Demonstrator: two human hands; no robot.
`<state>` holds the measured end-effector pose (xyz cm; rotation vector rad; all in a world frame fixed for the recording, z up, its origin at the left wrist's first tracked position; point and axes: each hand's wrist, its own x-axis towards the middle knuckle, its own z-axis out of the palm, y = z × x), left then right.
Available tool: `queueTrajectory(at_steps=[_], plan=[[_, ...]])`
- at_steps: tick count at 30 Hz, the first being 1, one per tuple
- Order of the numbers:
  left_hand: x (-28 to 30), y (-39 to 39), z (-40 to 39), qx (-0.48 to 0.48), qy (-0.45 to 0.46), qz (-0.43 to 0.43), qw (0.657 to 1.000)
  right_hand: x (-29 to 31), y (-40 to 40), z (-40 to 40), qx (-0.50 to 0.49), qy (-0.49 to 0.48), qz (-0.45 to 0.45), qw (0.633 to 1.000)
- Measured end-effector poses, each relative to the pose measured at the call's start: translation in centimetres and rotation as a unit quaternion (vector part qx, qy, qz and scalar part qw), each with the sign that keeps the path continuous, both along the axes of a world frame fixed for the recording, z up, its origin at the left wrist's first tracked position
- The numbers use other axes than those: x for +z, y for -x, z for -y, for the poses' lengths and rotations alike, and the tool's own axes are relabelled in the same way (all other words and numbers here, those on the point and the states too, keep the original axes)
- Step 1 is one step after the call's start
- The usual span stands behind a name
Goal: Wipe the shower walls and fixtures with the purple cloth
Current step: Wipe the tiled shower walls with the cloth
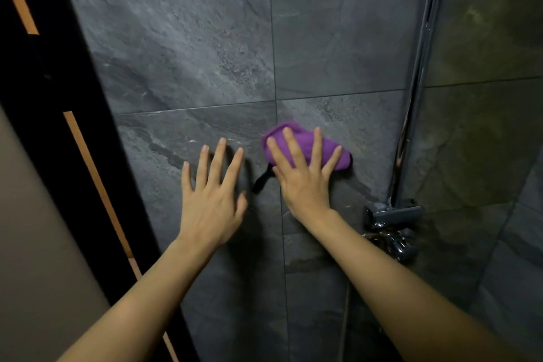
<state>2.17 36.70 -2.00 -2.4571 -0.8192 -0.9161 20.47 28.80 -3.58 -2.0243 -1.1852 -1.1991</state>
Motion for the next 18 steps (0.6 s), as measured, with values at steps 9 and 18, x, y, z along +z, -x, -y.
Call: queueTrajectory(at_steps=[9, 18], plan=[[-1.5, -0.1, 0.5, 0.001, 0.0, -0.024, 1.0, -12.8, -3.8, 5.1, 0.015, 0.127, -0.011, 0.992], [-1.7, -0.4, 0.8, 0.0, 0.003, -0.023, 1.0, -5.7, -0.5, 0.7, -0.002, -0.125, -0.222, 0.967]])
